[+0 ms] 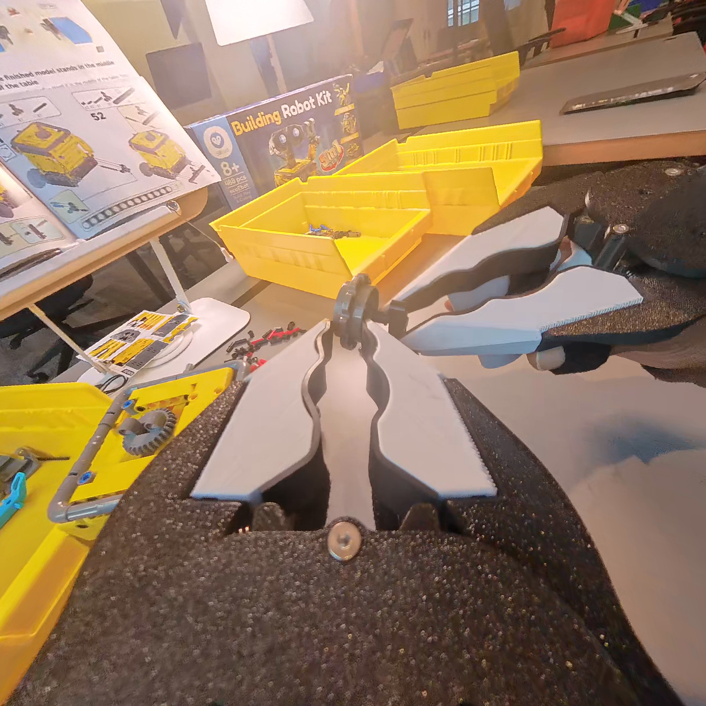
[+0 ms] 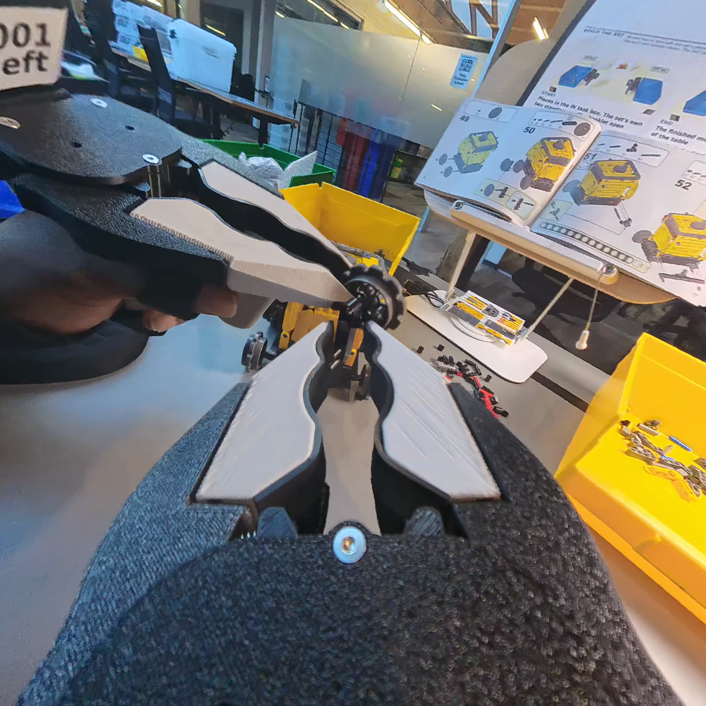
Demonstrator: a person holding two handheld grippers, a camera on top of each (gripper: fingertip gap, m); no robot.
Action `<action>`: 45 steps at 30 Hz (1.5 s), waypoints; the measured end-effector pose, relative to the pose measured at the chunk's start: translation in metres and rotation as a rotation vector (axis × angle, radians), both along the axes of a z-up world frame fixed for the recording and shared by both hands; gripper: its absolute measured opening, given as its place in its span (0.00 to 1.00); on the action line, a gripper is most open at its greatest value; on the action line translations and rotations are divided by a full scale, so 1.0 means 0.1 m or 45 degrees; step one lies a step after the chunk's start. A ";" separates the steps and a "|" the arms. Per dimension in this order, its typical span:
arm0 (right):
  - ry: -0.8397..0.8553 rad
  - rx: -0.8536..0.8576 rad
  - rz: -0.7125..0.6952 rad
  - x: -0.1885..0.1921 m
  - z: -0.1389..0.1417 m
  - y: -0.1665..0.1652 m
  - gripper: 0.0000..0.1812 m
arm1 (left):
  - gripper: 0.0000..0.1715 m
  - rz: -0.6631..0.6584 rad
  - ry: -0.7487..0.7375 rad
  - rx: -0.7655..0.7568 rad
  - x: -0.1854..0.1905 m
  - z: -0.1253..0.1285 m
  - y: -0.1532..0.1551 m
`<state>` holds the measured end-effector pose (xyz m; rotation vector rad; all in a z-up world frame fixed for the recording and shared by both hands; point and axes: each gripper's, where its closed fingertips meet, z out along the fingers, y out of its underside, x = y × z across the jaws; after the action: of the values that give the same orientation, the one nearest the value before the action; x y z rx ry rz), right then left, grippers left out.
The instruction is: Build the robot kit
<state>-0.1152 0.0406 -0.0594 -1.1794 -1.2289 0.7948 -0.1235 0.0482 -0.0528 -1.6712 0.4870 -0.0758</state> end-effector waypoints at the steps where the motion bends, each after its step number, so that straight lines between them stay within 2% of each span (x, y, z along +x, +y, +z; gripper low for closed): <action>1: 0.020 0.008 -0.009 0.01 0.02 0.01 0.05 | 0.07 -0.004 0.005 0.012 0.00 0.02 -0.01; 3: 0.068 -0.033 0.040 0.04 0.07 0.00 0.05 | 0.07 -0.049 0.031 0.084 0.04 0.09 -0.05; 5: 0.084 -0.105 0.166 0.08 0.11 -0.02 0.05 | 0.09 -0.125 0.023 0.119 0.09 0.13 -0.09; 8: 0.098 -0.283 0.493 0.23 0.19 -0.10 0.05 | 0.19 -0.353 -0.137 0.142 0.19 0.25 -0.21; 10: 0.123 -0.433 0.723 0.37 0.27 -0.15 0.05 | 0.27 -0.533 -0.263 0.052 0.27 0.24 -0.29; 11: 0.126 -0.510 0.820 0.43 0.31 -0.17 0.05 | 0.34 -0.626 -0.338 -0.007 0.32 0.23 -0.34; 14: 0.089 -0.623 1.045 0.54 0.33 -0.27 0.05 | 0.49 -0.839 -0.517 -0.106 0.48 0.22 -0.46; 16: 0.095 -0.696 1.146 0.55 0.32 -0.36 0.05 | 0.48 -0.925 -0.544 -0.134 0.60 0.20 -0.52; 18: 0.105 -0.749 1.200 0.53 0.28 -0.42 0.05 | 0.37 -0.970 -0.549 -0.152 0.66 0.19 -0.55; 21: 0.073 -0.775 1.222 0.52 0.17 -0.46 0.05 | 0.24 -0.956 -0.550 -0.166 0.62 0.17 -0.53; 25: 0.021 -0.758 1.066 0.43 0.02 -0.30 0.05 | 0.24 -0.836 -0.458 -0.235 0.52 -0.02 -0.41; 28: -0.047 -0.520 0.867 0.36 -0.10 -0.13 0.10 | 0.24 -0.723 -0.307 -0.274 0.43 -0.18 -0.32; 31: -0.129 -0.247 0.777 0.35 -0.13 -0.09 0.10 | 0.24 -0.660 -0.202 -0.317 0.40 -0.32 -0.27; 37: -0.524 0.168 0.671 0.28 -0.48 -0.13 0.09 | 0.24 -0.570 0.045 -0.397 0.39 -0.61 -0.21; 41: -0.672 0.294 0.631 0.25 -0.64 -0.12 0.07 | 0.23 -0.542 0.178 -0.408 0.40 -0.72 -0.22; 45: -0.697 0.390 0.647 0.22 -0.67 -0.16 0.03 | 0.23 -0.522 0.270 -0.418 0.39 -0.77 -0.22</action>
<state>-0.0930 0.0249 -0.1261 -0.8592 -2.0779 0.6249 -0.0846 0.0262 -0.1299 -1.8844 1.0187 -0.2945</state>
